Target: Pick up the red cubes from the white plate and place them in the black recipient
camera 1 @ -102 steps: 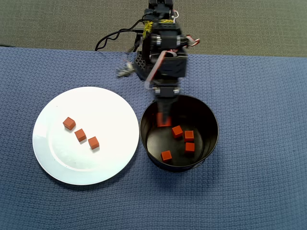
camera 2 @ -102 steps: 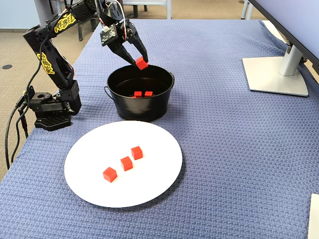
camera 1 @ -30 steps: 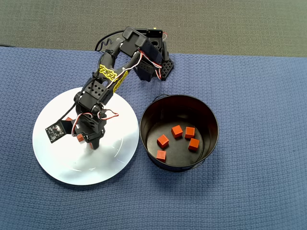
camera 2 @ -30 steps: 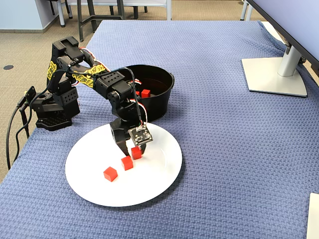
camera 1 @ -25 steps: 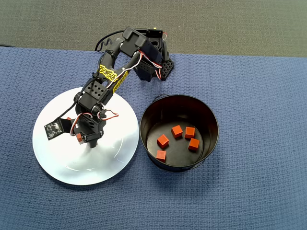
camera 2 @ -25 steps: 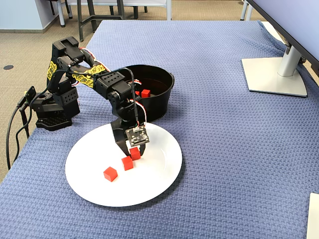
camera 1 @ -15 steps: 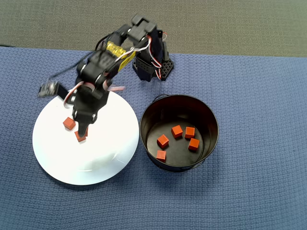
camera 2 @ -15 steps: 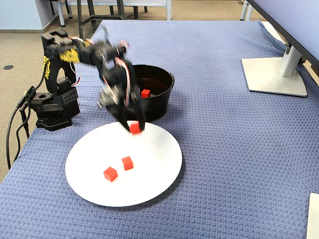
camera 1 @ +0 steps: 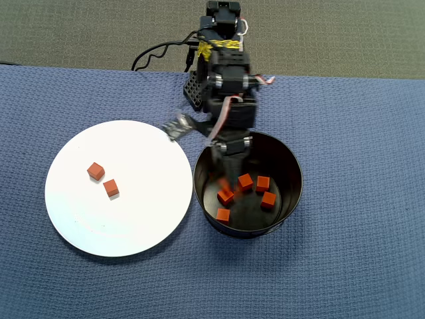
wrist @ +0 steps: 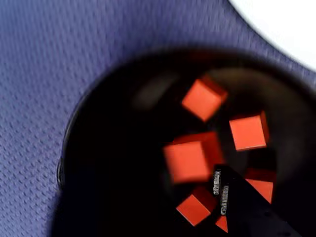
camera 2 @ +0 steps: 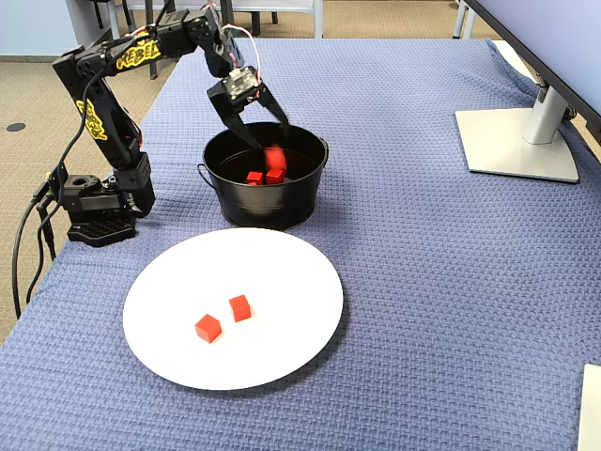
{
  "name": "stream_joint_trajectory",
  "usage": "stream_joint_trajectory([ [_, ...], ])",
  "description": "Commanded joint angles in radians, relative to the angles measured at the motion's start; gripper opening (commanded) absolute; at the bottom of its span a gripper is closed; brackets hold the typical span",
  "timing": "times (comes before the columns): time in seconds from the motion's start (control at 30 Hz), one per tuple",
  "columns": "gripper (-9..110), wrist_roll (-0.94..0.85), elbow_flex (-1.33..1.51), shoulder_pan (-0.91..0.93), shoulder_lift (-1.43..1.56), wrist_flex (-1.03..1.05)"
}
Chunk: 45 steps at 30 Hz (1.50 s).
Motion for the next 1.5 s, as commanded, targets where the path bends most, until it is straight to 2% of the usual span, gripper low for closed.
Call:
stream_joint_trajectory([
  [0.0,40,0.041,-0.061,0.112,0.014,-0.043],
  [0.3,30,0.118,-0.434,0.66,-0.36,0.017],
  [0.43,30,0.152,-0.469,0.798,-0.512,-0.006],
  [0.57,28,0.284,-0.558,0.877,-0.652,0.009],
  [0.77,26,0.528,-0.607,0.913,-0.767,0.04],
  [1.07,27,0.738,-0.67,0.844,-0.838,0.11],
  [1.47,26,0.77,-0.611,0.719,-0.836,0.137],
])
